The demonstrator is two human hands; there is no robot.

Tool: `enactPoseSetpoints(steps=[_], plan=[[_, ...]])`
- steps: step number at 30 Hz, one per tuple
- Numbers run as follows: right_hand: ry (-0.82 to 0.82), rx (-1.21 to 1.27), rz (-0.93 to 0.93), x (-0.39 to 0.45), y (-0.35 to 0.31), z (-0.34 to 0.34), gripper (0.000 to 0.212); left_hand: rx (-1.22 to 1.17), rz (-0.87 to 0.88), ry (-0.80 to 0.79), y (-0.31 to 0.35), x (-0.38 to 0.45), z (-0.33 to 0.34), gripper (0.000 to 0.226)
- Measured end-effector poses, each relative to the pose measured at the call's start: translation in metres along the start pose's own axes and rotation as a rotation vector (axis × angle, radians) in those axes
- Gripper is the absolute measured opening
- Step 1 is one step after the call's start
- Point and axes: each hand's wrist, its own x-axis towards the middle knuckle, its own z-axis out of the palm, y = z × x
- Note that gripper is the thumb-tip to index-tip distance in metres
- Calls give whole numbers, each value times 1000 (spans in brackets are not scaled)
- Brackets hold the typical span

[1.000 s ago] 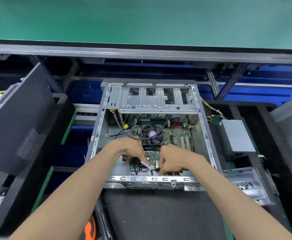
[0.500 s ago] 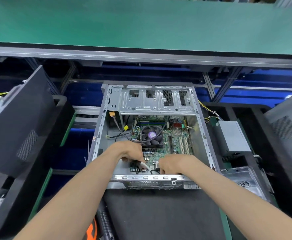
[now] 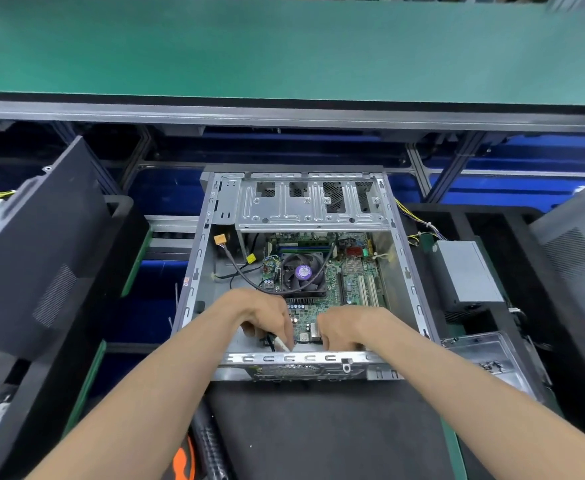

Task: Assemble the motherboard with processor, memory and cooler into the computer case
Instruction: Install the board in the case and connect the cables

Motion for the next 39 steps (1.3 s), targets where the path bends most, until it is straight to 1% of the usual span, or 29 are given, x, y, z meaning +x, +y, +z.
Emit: enactPoseSetpoints(steps=[9, 12, 13, 15, 16, 18, 21, 22, 23, 24, 25, 26, 27, 29, 30, 32, 33, 35, 36, 39], plan=[[1, 59, 40, -1, 0, -1, 34, 40, 4, 0, 1, 1, 0, 21], [-64, 36, 32, 2, 0, 2, 22, 77, 27, -24, 1, 3, 3, 23], [-74, 29, 35, 2, 0, 3, 15, 111, 34, -17, 3, 3, 5, 24], [-58, 28, 50, 2, -1, 3, 9, 225, 36, 10, 9, 0, 8, 27], [-48, 30, 53, 1, -1, 1, 11, 287, 33, 16, 12, -3, 10, 29], [-25, 64, 59, -3, -2, -2, 25, 359, 26, -2, 19, -8, 12, 33], [5, 201, 45, -8, 2, -4, 39, 379, 41, -15, 24, -11, 15, 37], [43, 277, 24, -9, 4, -4, 39, 365, 54, -22, 25, -13, 15, 35], [98, 361, -2, -12, 7, -5, 34, 332, 68, -29, 24, -13, 14, 31], [162, 444, -29, -15, 8, -6, 25, 292, 87, -32, 23, -15, 13, 27], [230, 518, -57, -17, 8, -7, 16, 248, 106, -25, 22, -17, 10, 27], [305, 578, -87, -20, 8, -9, 11, 199, 132, -11, 20, -19, 8, 30], [380, 630, -110, -22, 8, -12, 16, 153, 165, 9, 20, -21, 6, 30], [505, 739, -148, -27, 7, -18, 29, 78, 242, 78, 20, -25, 3, 20], [565, 803, -178, -29, 9, -19, 33, 36, 273, 127, 20, -25, 2, 15], [679, 891, -230, -30, 12, -21, 38, -74, 296, 188, 22, -27, 1, 14], [727, 919, -238, -31, 13, -21, 37, -167, 278, 191, 22, -27, 1, 14], [796, 1068, -256, -30, 15, -20, 25, -347, 217, 200, 21, -29, 1, 19], [828, 1139, -273, -31, 16, -19, 23, -377, 184, 217, 20, -29, 0, 22], [937, 1285, -292, -31, 22, -18, 28, -263, 128, 276, 21, -31, 0, 22]])
